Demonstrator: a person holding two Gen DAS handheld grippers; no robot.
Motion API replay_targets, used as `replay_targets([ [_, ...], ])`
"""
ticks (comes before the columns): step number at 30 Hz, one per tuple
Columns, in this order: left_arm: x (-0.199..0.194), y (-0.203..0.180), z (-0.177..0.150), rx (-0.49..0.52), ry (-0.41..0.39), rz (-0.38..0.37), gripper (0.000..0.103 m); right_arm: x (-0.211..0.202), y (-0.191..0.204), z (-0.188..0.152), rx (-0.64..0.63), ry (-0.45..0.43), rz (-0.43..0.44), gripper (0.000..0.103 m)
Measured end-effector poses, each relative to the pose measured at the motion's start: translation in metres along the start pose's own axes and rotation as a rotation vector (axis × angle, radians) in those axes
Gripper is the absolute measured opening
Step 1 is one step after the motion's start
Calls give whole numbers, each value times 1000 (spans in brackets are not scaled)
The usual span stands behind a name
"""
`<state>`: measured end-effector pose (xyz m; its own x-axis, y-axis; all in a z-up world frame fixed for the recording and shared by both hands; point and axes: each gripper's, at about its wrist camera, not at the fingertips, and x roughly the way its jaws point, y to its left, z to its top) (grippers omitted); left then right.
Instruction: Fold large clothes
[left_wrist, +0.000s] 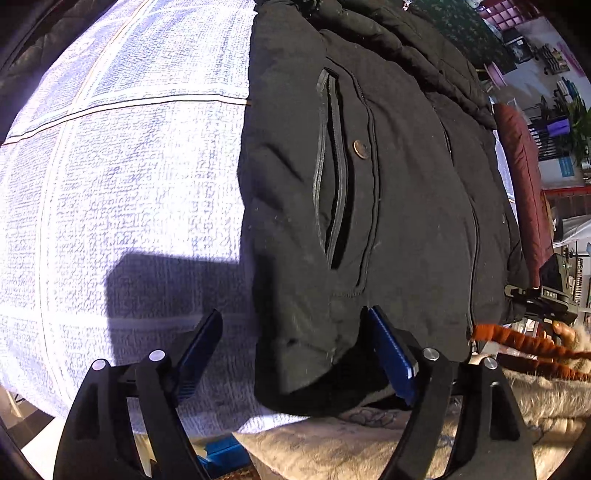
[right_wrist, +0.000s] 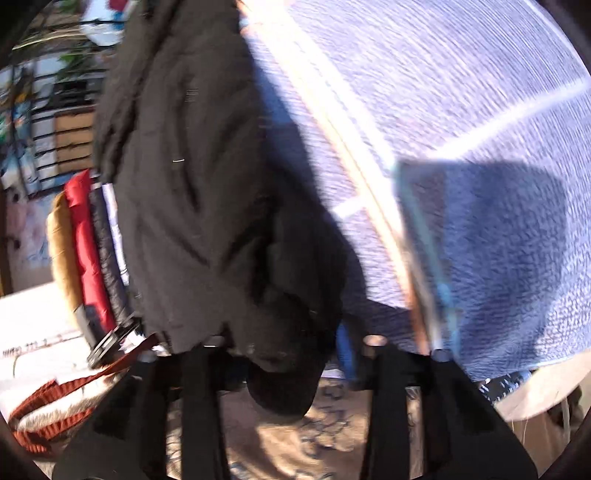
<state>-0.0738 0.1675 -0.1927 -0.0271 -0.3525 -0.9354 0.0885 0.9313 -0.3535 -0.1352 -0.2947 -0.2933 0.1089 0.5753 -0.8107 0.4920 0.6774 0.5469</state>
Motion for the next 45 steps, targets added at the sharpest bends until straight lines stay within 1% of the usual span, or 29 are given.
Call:
replay_targets([
  [1,-1,0,-2,-1,-8,3,80,1,8,2,-13,-3,-26,55],
  [2,-3,3,-4,-5,-14,5,82,0,18,1,-45,-14,-76,64],
  [3,-4,7,-5,-18,-23,2,83,0,27,0,-77,-25,-126,68],
  [4,-8,19,-8,-32,-28,-7,84,-2,37,-3,-128,-43,-184,72],
  [6,-6,36,-9,-79,-26,-25,84,0,47,-2,-185,-47,-210,72],
  [7,-1,37,-7,-100,-19,-34,84,3,50,-2,-197,-37,-212,72],
  [9,0,37,-6,-94,-24,-37,84,13,52,-1,-198,-12,-225,72],
  [10,1,35,-5,-80,-29,-35,84,14,51,1,-200,0,-225,70],
  [12,5,26,0,-60,-26,-55,76,15,54,-2,-216,16,-204,45],
  [13,6,24,1,-63,-16,-84,59,17,59,-3,-227,18,-206,41],
  [14,11,16,5,-68,-11,-101,49,17,63,-5,-243,17,-209,33],
  [15,12,11,6,-66,-12,-101,44,15,67,-7,-263,13,-213,30],
  [16,10,6,7,-37,-13,-108,32,9,65,-11,-289,8,-222,26],
  [17,7,3,6,-16,-16,-108,27,6,72,-15,-326,5,-230,24],
  [19,-4,-2,2,26,-35,-117,22,1,79,-21,-371,6,-232,22],
  [20,-12,-4,-1,46,-44,-132,21,-8,76,-25,-382,12,-221,21],
  [23,-28,-4,-12,82,-31,-164,18,-20,76,-33,-401,32,-207,20],
  [26,-33,-3,-27,115,22,-164,18,-26,64,-40,-389,64,-205,20],
  [28,-33,-2,-40,113,63,-166,18,-20,58,-45,-343,96,-184,19],
  [31,-32,-3,-58,109,104,-159,18,-24,36,-66,-272,145,-145,19],
  [33,-30,-5,-68,88,120,-158,18,-25,23,-77,-233,169,-136,19],
  [34,-31,-4,-68,77,114,-150,18,-27,20,-79,-226,169,-136,19],
  [36,-24,-14,-58,73,114,-127,18,-27,27,-76,-249,154,-155,18],
  [37,-25,-14,-54,92,118,-106,18,-27,33,-71,-274,147,-169,18],
  [38,-26,-18,-47,124,119,-85,18,-26,39,-68,-286,141,-168,18],
  [40,-33,-27,-34,165,112,-77,18,-33,54,-53,-307,122,-132,18],
  [43,-52,-44,-11,215,60,-91,18,-42,80,-35,-339,95,-90,18],
  [45,-68,-59,10,240,6,-80,18,-55,99,-20,-373,42,-65,18],
])
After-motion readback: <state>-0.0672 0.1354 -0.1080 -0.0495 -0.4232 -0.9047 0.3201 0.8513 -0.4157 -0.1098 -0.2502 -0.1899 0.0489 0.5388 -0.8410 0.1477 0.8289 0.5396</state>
